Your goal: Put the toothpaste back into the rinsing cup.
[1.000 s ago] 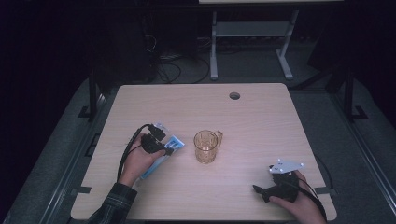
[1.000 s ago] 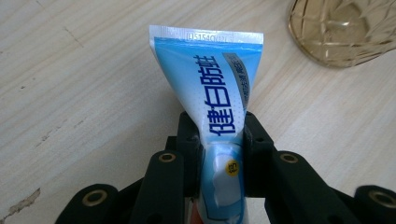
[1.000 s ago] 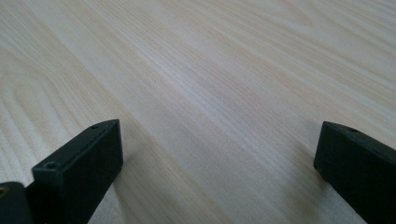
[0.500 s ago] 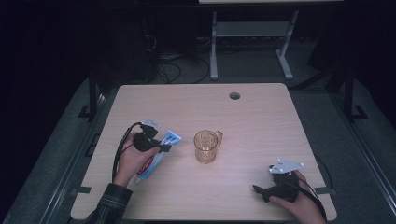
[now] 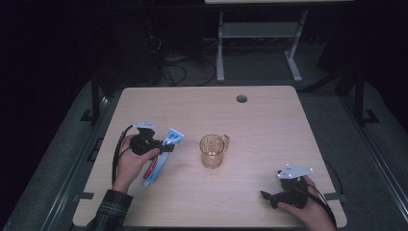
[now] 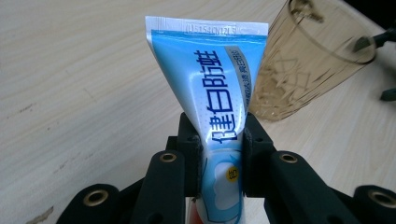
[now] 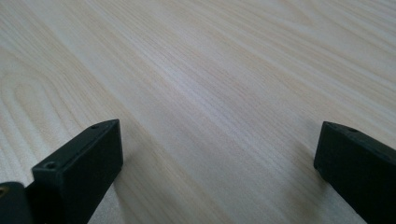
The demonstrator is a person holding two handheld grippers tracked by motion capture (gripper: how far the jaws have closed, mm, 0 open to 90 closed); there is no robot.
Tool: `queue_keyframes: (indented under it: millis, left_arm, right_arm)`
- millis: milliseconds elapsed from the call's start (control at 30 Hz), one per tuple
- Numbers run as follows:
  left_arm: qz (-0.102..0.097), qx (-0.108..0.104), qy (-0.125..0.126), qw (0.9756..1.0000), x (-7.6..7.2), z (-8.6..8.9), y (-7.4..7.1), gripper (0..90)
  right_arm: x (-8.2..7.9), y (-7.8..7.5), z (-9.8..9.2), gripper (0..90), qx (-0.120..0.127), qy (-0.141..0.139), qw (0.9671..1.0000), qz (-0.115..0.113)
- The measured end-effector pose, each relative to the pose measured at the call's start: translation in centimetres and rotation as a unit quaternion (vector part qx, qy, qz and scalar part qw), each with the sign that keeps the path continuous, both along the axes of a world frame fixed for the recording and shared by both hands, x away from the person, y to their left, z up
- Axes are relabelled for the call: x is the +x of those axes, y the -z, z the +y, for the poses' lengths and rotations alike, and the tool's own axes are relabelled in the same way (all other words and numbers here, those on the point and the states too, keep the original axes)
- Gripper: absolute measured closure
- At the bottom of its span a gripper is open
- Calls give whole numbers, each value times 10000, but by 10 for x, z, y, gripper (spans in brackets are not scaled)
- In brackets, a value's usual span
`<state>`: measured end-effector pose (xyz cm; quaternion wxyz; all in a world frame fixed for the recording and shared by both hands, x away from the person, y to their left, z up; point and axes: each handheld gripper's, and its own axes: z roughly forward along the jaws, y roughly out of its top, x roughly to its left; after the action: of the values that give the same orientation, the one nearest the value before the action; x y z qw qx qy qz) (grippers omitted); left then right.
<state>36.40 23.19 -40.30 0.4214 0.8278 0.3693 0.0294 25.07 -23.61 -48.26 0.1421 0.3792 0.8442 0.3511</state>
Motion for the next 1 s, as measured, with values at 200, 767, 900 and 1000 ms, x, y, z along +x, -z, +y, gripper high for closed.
queue_keyframes:
  millis: [200, 767, 900, 1000]
  left_arm:
    - [-266, -318, 35, 9991, -3, 7, -5, 737]
    - [-757, -822, 100, 9937, -8, 20, -16, 738]
    - [-817, -857, 136, 9929, -9, 19, -21, 738]
    - [-853, -859, 173, 9925, -9, 17, -25, 738]
  right_arm:
    - [0, 0, 0, 5, 0, 0, 10000, 1]
    - [0, 0, 0, 5, -3, -2, 10000, -2]
    - [0, 0, 0, 5, -1, 0, 10000, -1]
    - [0, 0, 0, 5, 2, 1, 10000, -1]
